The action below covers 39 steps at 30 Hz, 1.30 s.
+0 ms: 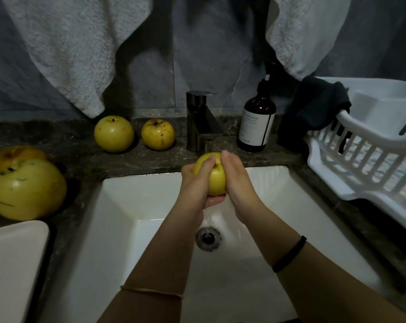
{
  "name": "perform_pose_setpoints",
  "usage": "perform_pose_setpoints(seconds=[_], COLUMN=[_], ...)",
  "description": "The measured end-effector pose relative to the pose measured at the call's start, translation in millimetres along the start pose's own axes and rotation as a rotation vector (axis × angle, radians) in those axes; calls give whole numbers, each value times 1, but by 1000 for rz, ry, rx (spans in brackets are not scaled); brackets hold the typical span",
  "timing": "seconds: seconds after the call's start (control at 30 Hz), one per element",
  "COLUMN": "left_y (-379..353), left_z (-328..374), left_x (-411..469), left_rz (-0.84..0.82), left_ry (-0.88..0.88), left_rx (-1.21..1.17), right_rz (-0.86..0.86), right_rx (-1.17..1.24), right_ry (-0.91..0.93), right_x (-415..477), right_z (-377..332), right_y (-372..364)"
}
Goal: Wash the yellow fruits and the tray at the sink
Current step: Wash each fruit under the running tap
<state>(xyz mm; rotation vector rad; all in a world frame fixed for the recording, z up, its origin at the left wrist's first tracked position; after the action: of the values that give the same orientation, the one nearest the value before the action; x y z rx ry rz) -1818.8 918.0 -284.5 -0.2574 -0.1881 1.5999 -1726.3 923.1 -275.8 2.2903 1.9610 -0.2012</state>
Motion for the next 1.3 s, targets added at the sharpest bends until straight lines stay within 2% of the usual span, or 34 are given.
perform_pose_setpoints(seconds=[0.07,0.2,0.3,0.4,0.6,0.73,0.87,1.0,1.1,1.3], left_y=[1,2,2,-3,-3,-1,3,6,6,10], left_z=[-3,-10,-10,-9,-3,-7,-4,-6,-9,-11], left_x=[-1,-9,-13,-16,-14,-6,-3,-5,-10,-10], left_rz=[23,101,105,0,-75,-43,-15,28,67,99], left_ry=[88,323,384,429,361,238,165,222,316,318], left_rx=[-92,-442,-458,-442,-386,-259,-169,-113,-181,-178], right_rz=[7,-49,-25,55,116,146,194,210,148,81], right_rx=[-109,-335,-467,-494,-614,-578,-510,-548,-510,-522], right_ry=[46,178,259,234,247,175,188,193,211,199], right_x=[-1,-7,-11,-9,-11,-9,-14,-17,-18,-19], right_z=[0,0,-1,-1,-1,0,-6,-8,-9,-6], right_y=[-2,-15,-16,-7,-4,0,3,5,-1,-5])
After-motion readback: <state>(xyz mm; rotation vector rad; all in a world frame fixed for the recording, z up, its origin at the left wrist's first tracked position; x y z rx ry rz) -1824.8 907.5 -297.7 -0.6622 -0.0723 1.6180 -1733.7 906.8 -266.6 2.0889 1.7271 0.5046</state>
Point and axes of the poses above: each hand's wrist, its own x-axis towards the middle knuckle, its own y-axis out of the back of the hand, z = x × y, the point moved 5 cm from there along x, towards the middle knuckle, and after that the axes turned 13 degrees about -y, right-handed, at the moved point
